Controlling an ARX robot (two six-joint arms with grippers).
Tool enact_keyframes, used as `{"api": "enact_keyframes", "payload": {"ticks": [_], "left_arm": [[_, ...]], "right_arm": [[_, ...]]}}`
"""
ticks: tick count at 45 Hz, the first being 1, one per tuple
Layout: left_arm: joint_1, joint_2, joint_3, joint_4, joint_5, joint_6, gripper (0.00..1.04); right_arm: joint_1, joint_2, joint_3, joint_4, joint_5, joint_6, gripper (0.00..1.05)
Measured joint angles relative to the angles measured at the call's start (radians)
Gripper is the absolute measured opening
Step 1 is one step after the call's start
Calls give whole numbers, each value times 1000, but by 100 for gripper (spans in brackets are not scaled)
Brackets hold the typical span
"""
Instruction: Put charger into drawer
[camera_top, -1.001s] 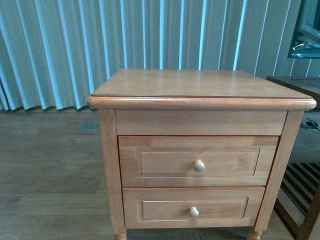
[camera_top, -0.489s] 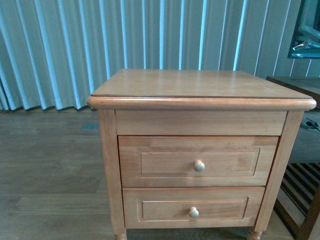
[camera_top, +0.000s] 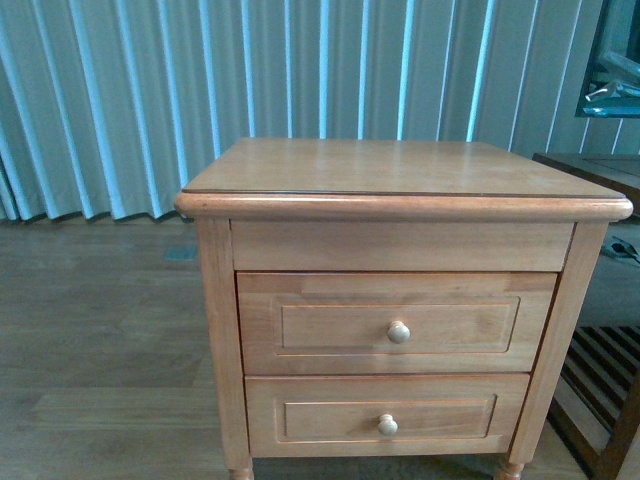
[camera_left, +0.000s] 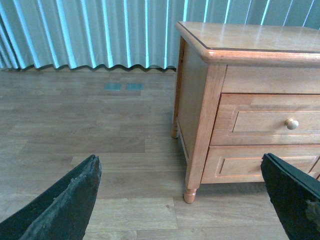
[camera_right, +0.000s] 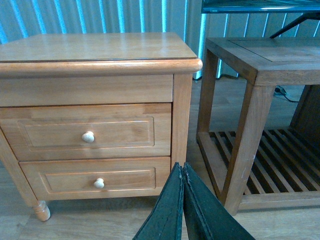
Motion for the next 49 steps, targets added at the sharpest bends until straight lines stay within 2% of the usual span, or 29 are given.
{"api": "enact_keyframes", "payload": {"ticks": [26, 29, 31, 49], "left_arm": [[0, 0, 0, 0, 0, 0, 99], [0, 0, 0, 0, 0, 0, 99], [0, 0, 0, 0, -1, 0, 99], [0, 0, 0, 0, 0, 0, 99]], "right_arm": [[0, -218, 0, -215, 0, 0, 2], [0, -316, 1, -347, -1, 0, 2], [0, -355, 1, -381, 0, 0, 2], [0, -387, 1, -391, 0, 0, 2]]}}
